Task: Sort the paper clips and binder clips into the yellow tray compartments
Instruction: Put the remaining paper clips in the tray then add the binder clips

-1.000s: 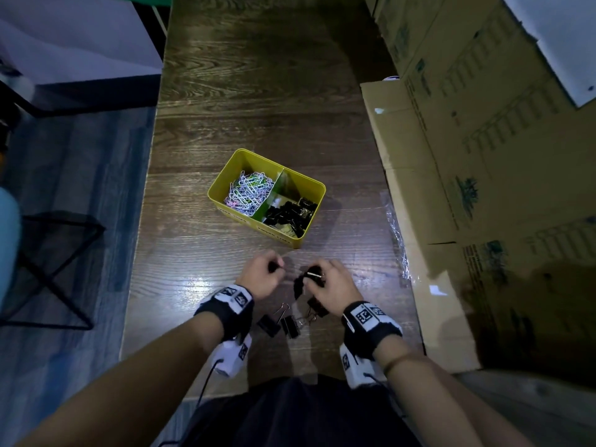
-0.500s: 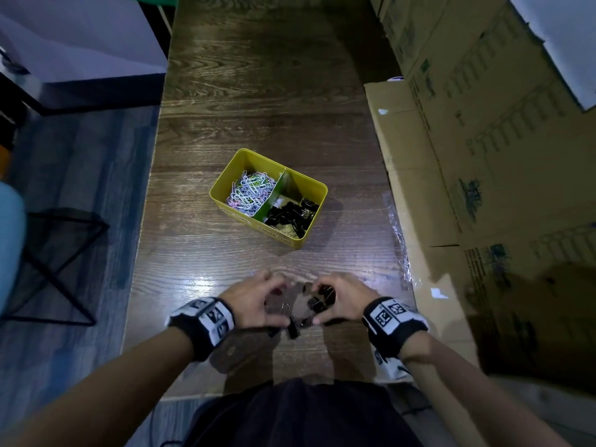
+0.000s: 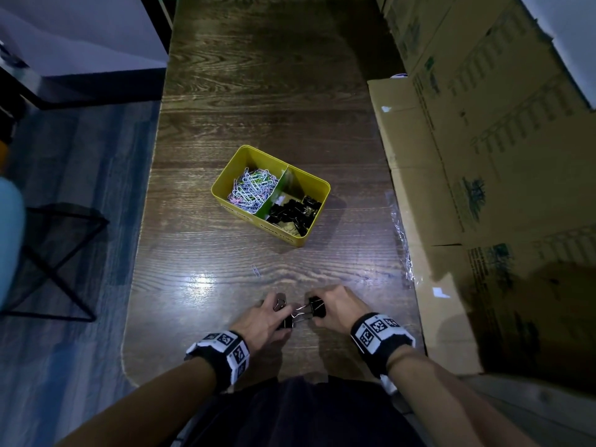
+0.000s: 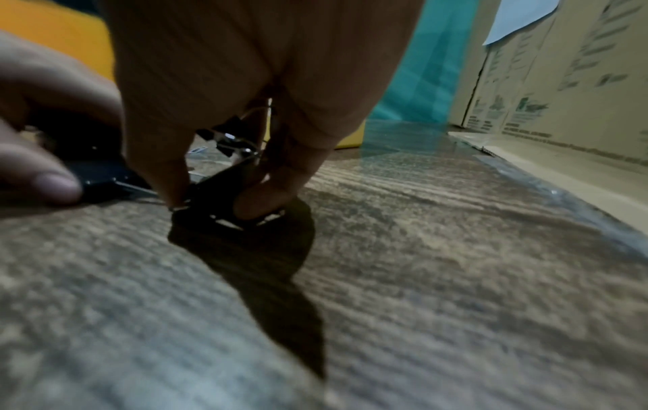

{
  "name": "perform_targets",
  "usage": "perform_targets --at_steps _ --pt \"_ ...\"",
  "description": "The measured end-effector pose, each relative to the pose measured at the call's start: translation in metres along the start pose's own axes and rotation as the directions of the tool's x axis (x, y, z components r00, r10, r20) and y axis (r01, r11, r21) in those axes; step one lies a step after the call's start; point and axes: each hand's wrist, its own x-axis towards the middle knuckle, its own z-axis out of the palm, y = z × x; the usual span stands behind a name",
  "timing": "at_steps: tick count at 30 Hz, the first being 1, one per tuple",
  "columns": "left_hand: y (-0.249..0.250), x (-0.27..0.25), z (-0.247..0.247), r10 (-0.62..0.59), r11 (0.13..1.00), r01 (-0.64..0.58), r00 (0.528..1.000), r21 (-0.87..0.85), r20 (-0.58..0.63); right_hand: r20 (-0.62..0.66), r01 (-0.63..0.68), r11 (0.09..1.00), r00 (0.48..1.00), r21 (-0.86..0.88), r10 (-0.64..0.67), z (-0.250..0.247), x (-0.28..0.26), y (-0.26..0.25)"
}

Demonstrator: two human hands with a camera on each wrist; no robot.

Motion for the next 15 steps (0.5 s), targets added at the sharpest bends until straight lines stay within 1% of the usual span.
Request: perform_targets --at_steps 4,6,9,10,11,13,15 --pt "-0.011 0.001 -0.004 -0.021 0.991 0.015 0.999 -0.133 -0.041 0.011 -0.089 0.976 0.996 0.201 0.089 -0.001 0.000 0.003" --pt "-0.016 0.003 -0.005 -0.023 0.978 0.010 0.998 -0.207 -0.060 0.024 -0.090 0.960 0.996 0.265 0.087 -0.004 0.001 0.004" --pt "-0.021 0.005 -0.007 -0.051 0.950 0.032 0.997 -0.310 -0.053 0.044 -0.068 0.948 0.997 0.309 0.058 -0.009 0.000 0.002" --pt "-0.022 0.005 -0.009 -0.087 0.913 0.061 0.995 -0.404 -0.046 0.033 -0.069 0.933 0.998 0.353 0.062 -0.009 -0.001 0.003" --pt "-0.021 0.005 -0.012 -0.142 0.830 0.101 0.989 -0.548 -0.031 0.017 -0.074 0.905 0.997 0.420 0.073 -0.011 -0.001 0.003" --pt "-0.020 0.004 -0.023 -0.233 0.597 0.138 0.972 -0.791 -0.007 -0.004 -0.099 0.801 0.992 0.591 0.126 -0.015 -0.001 0.003" --pt "-0.019 0.003 -0.037 -0.273 0.399 0.103 0.962 -0.911 -0.011 -0.044 -0.071 0.649 0.986 0.758 0.160 -0.022 0.000 0.001"
